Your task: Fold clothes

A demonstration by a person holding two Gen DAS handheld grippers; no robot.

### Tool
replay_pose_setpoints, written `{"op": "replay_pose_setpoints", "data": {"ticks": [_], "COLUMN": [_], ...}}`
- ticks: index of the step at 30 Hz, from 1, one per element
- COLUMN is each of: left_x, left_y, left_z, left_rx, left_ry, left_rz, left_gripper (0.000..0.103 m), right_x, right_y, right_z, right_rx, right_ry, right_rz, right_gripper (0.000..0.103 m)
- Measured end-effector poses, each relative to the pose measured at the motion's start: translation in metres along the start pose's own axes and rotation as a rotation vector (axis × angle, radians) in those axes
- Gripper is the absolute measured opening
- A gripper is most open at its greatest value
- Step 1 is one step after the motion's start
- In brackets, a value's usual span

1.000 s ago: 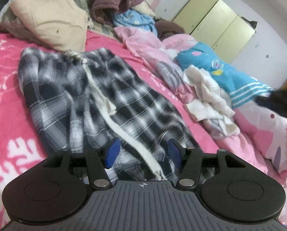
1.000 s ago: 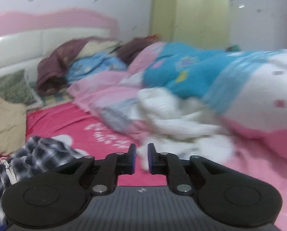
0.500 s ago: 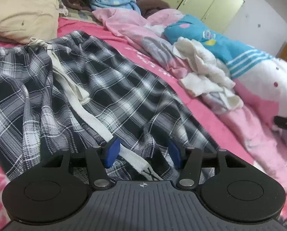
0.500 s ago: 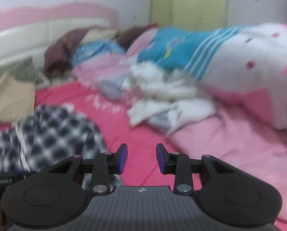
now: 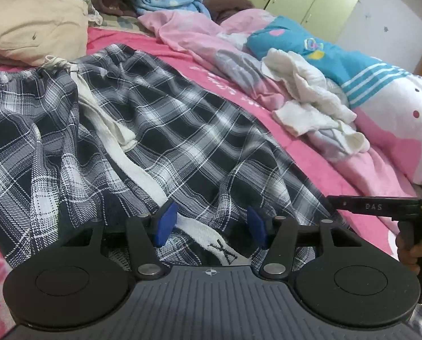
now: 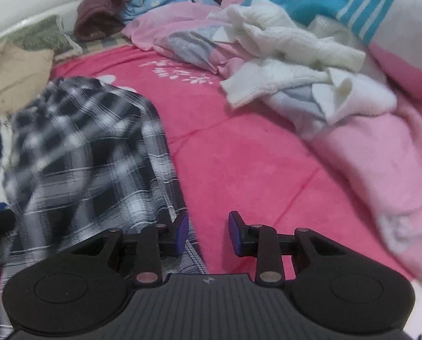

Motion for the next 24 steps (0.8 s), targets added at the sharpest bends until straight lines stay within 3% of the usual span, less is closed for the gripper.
{"op": "replay_pose_setpoints", "data": {"ticks": [12,15,16,17,18,24], "left_x": [0.0,-0.001,-0.001,-0.001,-0.001,-0.001], "left_y": [-0.001,0.0,0.0,0.001,0.001,0.001], "left_z": [-0.001,-0.001,-0.001,0.0,0.0,0.0], "left_rx": [0.003,0.002,0.002,0.002,0.002,0.007], "left_ry": [-0.003,-0.003,-0.003,-0.003,-0.004,-0.006], "left_rz": [-0.006,-0.004,-0.004,-0.005,-0.005,-0.01], "left_gripper": [0.055,0.055,0.055,0.055,0.055,0.054], "right_x": [-0.002,0.003,0.005,0.007,0.009,0.021], "right_y": [0.01,0.006,0.005,0.003,0.002,-0.008], "right_z": [0.004,0.006,0.006,0.007,0.007,0.012], "right_rx": [0.043,-0.004,-0.022,-0.04,-0.058,-0.166], "right_ry": [-0.001,-0.018,-0.024,-0.03,-0.037,-0.073], "right_rz": [0.021,0.036,0.042,0.048,0.054,0.089], "right_gripper": [0.026,0.025,0.02,0.005,0.0,0.0]}}
Point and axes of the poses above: each gripper's, at about its wrist camera, not at the fingertips, and z roughly against the way its jaws point, y to its left, x to its top, the point moved 8 cm from there along -z, roughly the way its jaws point, and after that the axes turned 3 degrees about z, right-handed, at the moved point
